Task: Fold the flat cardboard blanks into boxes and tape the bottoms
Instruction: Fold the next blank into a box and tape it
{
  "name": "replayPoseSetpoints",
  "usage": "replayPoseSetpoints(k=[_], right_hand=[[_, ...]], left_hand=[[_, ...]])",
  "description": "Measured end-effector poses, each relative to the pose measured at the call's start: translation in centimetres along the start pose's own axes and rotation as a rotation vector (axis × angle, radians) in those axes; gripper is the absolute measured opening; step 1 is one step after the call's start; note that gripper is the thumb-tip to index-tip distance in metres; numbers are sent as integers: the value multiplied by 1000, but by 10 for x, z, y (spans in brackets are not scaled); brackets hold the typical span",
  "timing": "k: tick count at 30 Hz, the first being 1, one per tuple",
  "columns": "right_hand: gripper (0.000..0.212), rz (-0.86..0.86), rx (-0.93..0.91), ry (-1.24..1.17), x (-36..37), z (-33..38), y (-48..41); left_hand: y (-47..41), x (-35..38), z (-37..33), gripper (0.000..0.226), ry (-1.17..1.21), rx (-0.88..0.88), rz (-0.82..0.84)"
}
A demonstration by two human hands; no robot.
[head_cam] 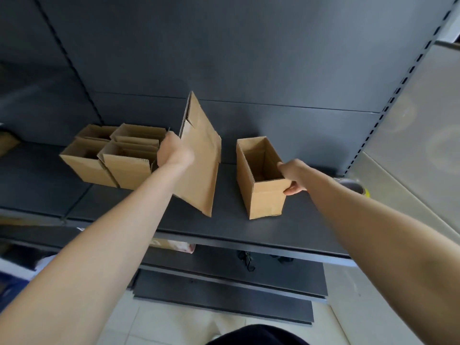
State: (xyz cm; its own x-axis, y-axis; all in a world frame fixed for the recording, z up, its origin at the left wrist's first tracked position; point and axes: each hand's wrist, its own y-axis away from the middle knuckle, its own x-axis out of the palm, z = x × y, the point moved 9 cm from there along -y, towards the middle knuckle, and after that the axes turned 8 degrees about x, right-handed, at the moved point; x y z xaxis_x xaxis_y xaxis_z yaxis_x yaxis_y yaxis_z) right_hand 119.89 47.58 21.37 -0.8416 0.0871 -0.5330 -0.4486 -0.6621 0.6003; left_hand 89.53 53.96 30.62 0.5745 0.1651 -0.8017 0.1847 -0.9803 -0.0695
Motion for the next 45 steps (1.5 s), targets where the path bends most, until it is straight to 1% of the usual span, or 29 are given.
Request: replayPoseSetpoints(k=[3, 6, 8, 11, 15, 19, 21, 24, 26, 28, 30, 31, 33, 34, 36, 38, 39, 42, 45], right_hand=[[30, 99, 9, -72, 31, 15, 7], [32, 177, -35, -186, 53, 28, 5], [34, 263, -70, -234, 65, 35, 3], [35, 327, -83, -234, 71, 38, 8], [41, 305, -124, -214, 56, 48, 6], [45, 167, -199, -366, 9, 62, 5], [52, 101, -207, -456, -19, 60, 3], [56, 88, -178, -540, -53, 46, 0], [61, 90, -154, -569, -71, 27, -3], [68, 84, -125, -600, -86, 3, -8], [73, 100, -82, -627, -95, -22, -10], [74, 109, -66, -644, -99, -34, -10], [79, 121, -38, -645, -105, -55, -13], [82, 123, -24, -612, -106, -63, -15], [88, 70, -9, -469, -111, -75, -19], [83, -17, -23, -352, -117, -78, -20], [80, -16, -42, -326, -116, -75, -16], [77, 83, -92, -296, -96, -58, -3], [72, 147, -123, -299, -73, -43, 8]], left_hand=[[4, -28, -12, 47, -32, 85, -119], [15, -52, -26, 39, -51, 153, -183], [23, -68, -39, 38, -88, 212, -221], [33, -85, -61, 38, -151, 313, -281], [48, -98, -100, 31, -207, 472, -351], [70, -98, -147, 32, -152, 639, -343], [79, -90, -170, 27, -96, 706, -298], [83, -68, -196, 14, 24, 743, -184], [80, -44, -208, 17, 125, 723, -75], [74, -14, -212, 17, 247, 653, 63], [65, 20, -204, 20, 401, 515, 205], [62, 38, -197, 30, 465, 429, 280], [59, 70, -181, 49, 505, 272, 403], [58, 82, -174, 52, 491, 219, 435], [57, 102, -164, 49, 434, 169, 479], [58, 115, -163, 42, 361, 191, 519], [59, 121, -164, 42, 318, 216, 532], [71, 135, -165, 43, 150, 305, 524], [86, 156, -159, 32, 35, 393, 532]])
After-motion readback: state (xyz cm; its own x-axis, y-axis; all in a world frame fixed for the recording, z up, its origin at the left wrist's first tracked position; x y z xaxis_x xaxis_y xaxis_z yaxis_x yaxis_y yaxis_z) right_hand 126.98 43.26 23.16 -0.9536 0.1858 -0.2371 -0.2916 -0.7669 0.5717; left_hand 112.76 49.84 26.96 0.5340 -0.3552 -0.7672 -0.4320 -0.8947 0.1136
